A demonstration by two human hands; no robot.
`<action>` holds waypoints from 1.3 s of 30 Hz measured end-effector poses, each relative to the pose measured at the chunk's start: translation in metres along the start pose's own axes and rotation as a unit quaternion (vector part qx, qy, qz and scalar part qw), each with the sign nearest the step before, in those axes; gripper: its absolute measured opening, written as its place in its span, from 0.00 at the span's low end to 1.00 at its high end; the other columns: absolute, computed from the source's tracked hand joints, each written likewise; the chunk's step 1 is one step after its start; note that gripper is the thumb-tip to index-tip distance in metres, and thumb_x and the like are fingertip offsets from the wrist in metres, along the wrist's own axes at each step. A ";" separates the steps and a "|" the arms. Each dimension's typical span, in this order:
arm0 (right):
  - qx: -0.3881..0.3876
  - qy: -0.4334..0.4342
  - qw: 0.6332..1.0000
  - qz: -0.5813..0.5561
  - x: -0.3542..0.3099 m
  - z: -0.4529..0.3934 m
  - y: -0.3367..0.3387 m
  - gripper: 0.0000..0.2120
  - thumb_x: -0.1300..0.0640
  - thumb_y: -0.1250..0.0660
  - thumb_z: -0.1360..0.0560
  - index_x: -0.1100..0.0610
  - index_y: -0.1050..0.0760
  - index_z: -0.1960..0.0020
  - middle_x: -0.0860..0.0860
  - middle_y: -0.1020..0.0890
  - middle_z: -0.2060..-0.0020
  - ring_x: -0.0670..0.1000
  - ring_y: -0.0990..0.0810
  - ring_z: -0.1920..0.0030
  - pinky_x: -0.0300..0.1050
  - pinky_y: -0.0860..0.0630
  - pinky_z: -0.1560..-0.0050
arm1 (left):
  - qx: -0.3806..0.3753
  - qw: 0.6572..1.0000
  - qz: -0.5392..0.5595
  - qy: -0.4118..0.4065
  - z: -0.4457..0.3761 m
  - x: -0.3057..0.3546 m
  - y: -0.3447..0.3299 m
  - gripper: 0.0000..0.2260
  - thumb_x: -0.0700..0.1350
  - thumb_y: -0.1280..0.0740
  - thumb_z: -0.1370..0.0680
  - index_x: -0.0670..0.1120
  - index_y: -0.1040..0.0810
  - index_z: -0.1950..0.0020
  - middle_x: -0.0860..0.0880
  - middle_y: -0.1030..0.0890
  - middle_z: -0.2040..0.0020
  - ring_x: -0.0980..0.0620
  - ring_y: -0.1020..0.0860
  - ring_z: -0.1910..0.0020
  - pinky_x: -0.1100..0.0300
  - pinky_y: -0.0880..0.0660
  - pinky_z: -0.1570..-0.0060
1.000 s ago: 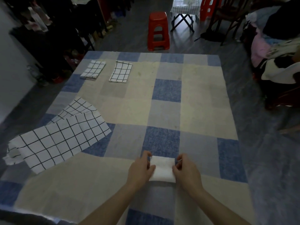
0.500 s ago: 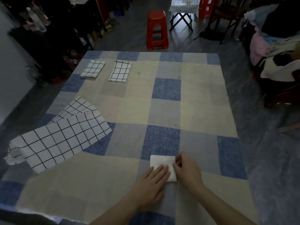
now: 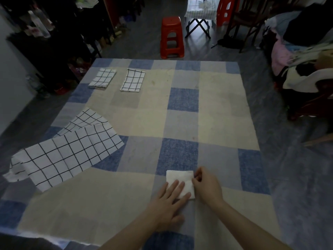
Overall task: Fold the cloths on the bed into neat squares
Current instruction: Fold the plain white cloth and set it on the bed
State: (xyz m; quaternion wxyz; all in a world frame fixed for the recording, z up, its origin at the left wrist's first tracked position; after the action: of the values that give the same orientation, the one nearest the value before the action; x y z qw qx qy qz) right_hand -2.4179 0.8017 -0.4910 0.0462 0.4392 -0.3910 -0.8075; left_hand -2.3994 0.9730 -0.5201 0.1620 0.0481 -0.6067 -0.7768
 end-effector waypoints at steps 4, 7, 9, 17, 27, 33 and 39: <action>0.041 0.029 0.998 -0.034 0.003 0.020 0.006 0.04 0.53 0.34 0.26 0.48 0.29 0.58 0.45 0.22 0.63 0.45 0.23 0.63 0.49 0.23 0.60 | 0.011 1.000 -0.010 -0.004 -0.002 0.004 0.002 0.36 0.66 0.44 0.26 0.53 0.45 0.21 0.40 0.40 0.23 0.42 0.44 0.25 0.42 0.47 0.33; -0.022 0.127 0.991 0.038 -0.004 0.035 -0.007 0.05 0.57 0.36 0.25 0.49 0.28 0.51 0.44 0.26 0.54 0.45 0.25 0.56 0.43 0.25 0.55 | 0.021 1.000 -0.010 -0.007 -0.002 0.004 0.001 0.37 0.67 0.43 0.27 0.54 0.47 0.21 0.42 0.42 0.23 0.42 0.45 0.24 0.43 0.47 0.34; -0.058 0.193 0.974 0.103 -0.007 0.043 -0.017 0.05 0.53 0.38 0.25 0.50 0.26 0.51 0.45 0.26 0.53 0.46 0.25 0.55 0.43 0.26 0.54 | 0.019 1.000 -0.013 -0.009 -0.003 0.000 0.000 0.35 0.66 0.43 0.26 0.56 0.45 0.22 0.44 0.41 0.22 0.44 0.45 0.24 0.44 0.46 0.34; -0.034 0.225 0.961 0.155 -0.004 0.041 -0.009 0.04 0.52 0.35 0.25 0.51 0.25 0.57 0.46 0.24 0.57 0.47 0.25 0.57 0.40 0.29 0.59 | 0.014 0.999 0.000 0.040 0.000 -0.031 0.001 0.25 0.58 0.46 0.20 0.58 0.43 0.23 0.53 0.42 0.22 0.48 0.49 0.23 0.45 0.56 0.30; 0.015 0.300 0.925 0.231 -0.054 0.035 -0.029 0.15 0.54 0.40 0.29 0.51 0.27 0.43 0.50 0.22 0.46 0.49 0.24 0.49 0.43 0.24 0.56 | -0.021 1.000 -0.010 0.009 -0.007 -0.038 -0.006 0.29 0.64 0.57 0.19 0.53 0.55 0.21 0.48 0.55 0.21 0.42 0.52 0.24 0.42 0.57 0.32; -0.133 0.305 0.878 0.343 -0.006 0.027 -0.046 0.24 0.46 0.52 0.19 0.53 0.35 0.27 0.51 0.31 0.28 0.48 0.34 0.28 0.48 0.44 0.30 | -0.021 1.000 0.019 0.007 -0.006 -0.032 -0.005 0.34 0.65 0.47 0.24 0.55 0.53 0.21 0.49 0.56 0.20 0.42 0.50 0.24 0.42 0.56 0.32; -0.169 0.241 0.884 0.363 0.010 0.024 -0.038 0.29 0.39 0.52 0.20 0.53 0.37 0.25 0.49 0.36 0.26 0.48 0.40 0.27 0.52 0.48 0.29 | -0.021 0.999 0.026 0.014 -0.007 -0.032 -0.002 0.32 0.66 0.53 0.22 0.55 0.56 0.21 0.49 0.58 0.20 0.42 0.53 0.23 0.40 0.54 0.32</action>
State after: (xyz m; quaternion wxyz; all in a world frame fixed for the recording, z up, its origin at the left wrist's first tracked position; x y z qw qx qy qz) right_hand -2.4319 0.8378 -0.5156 0.5028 0.4330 -0.3573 -0.6573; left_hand -2.3679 0.9770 -0.5281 0.1916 0.0398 -0.5890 -0.7841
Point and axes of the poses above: each hand's wrist, its own z-axis away from the middle knuckle, its own y-axis out of the back of the hand, x = y × z, the point moved 8 cm from there along -z, towards the middle knuckle
